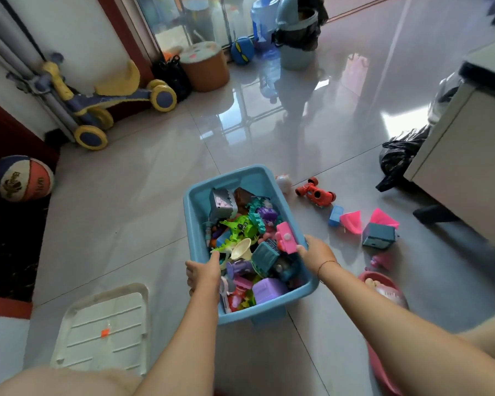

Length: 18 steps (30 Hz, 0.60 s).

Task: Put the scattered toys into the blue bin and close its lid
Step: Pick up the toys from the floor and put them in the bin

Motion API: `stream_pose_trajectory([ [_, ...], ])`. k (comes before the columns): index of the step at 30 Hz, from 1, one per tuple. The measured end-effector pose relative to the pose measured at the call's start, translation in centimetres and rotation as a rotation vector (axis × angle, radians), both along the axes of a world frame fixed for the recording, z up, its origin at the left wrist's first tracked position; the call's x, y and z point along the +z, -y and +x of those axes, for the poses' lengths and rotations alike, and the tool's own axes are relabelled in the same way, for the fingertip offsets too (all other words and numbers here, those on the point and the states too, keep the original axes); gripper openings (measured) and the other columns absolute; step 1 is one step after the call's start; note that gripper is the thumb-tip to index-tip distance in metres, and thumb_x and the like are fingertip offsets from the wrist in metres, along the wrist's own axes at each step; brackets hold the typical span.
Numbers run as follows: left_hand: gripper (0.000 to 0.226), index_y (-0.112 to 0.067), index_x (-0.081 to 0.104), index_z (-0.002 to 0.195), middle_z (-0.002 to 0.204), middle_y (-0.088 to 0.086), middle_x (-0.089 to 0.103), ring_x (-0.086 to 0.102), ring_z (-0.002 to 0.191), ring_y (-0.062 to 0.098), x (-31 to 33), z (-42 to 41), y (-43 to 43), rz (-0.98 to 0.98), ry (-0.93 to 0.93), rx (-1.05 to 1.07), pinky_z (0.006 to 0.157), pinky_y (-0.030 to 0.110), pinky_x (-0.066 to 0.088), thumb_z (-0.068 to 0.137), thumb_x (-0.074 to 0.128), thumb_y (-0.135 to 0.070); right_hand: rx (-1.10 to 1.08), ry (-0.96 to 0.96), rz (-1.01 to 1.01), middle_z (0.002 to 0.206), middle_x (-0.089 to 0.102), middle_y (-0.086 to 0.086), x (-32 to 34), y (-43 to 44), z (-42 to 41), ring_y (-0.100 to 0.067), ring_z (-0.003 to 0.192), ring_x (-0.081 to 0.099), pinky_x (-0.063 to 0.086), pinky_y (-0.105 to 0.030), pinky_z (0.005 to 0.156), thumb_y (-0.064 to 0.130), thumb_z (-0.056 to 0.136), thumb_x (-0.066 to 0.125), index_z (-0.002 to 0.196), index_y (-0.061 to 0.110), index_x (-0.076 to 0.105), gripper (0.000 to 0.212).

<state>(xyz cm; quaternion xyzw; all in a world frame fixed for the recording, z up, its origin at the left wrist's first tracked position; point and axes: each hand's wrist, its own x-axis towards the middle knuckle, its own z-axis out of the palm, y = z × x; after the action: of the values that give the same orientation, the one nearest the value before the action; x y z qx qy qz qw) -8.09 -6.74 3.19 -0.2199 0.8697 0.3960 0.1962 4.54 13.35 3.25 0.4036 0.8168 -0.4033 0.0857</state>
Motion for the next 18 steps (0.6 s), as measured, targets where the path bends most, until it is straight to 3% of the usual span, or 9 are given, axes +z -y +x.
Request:
stream_pose_trajectory([
  [5,0.085,-0.006,0.011,0.149,0.158,0.014,0.011,0.009,0.145,0.031,1.4,2.5,-3.7,-0.28,-0.267,-0.249,0.116,0.047,0.007,0.087,0.057,-0.042,0.045,0.019,0.003,0.134,0.052,-0.014,0.5,-3.0,1.0,-0.032,0.119,0.052,0.042,-0.037,0.099,0.036,0.092,0.048,0.131,0.014,0.049,0.044],
  [8,0.081,-0.007,0.012,0.15,0.158,0.013,0.011,0.009,0.146,0.028,2.6,3.6,-9.0,-0.202,-0.464,-0.495,0.118,0.043,0.006,0.089,0.056,-0.037,0.248,0.112,0.189,0.137,0.043,-0.015,2.5,-7.3,1.1,-0.034,0.123,0.047,0.04,-0.04,0.101,0.039,0.093,0.046,0.136,0.016,0.041,0.049],
  [12,0.068,-0.009,0.028,0.146,0.154,0.013,0.025,0.021,0.142,0.029,3.3,5.6,-16.9,-0.056,-0.594,-0.782,0.117,0.041,0.015,0.089,0.058,-0.031,0.527,0.203,0.348,0.135,0.042,-0.011,6.7,-13.3,2.0,-0.033,0.123,0.045,0.038,-0.041,0.102,0.04,0.091,0.05,0.137,0.023,0.036,0.051],
  [15,0.062,-0.012,0.031,0.145,0.152,0.009,0.029,0.025,0.141,0.025,1.8,7.5,-21.5,0.015,-0.571,-0.926,0.116,0.038,0.021,0.091,0.055,-0.034,0.623,0.183,0.391,0.13,0.045,-0.006,8.0,-17.3,3.7,-0.028,0.118,0.049,0.04,-0.039,0.098,0.039,0.089,0.054,0.138,0.029,0.034,0.054],
  [18,0.061,-0.012,0.035,0.143,0.152,0.007,0.031,0.027,0.14,0.024,-0.9,9.3,-24.8,0.048,-0.496,-1.072,0.114,0.036,0.022,0.091,0.057,-0.035,0.556,0.168,0.388,0.124,0.045,-0.004,5.7,-21.0,5.8,-0.025,0.114,0.049,0.04,-0.035,0.097,0.038,0.087,0.058,0.14,0.029,0.032,0.06],
])
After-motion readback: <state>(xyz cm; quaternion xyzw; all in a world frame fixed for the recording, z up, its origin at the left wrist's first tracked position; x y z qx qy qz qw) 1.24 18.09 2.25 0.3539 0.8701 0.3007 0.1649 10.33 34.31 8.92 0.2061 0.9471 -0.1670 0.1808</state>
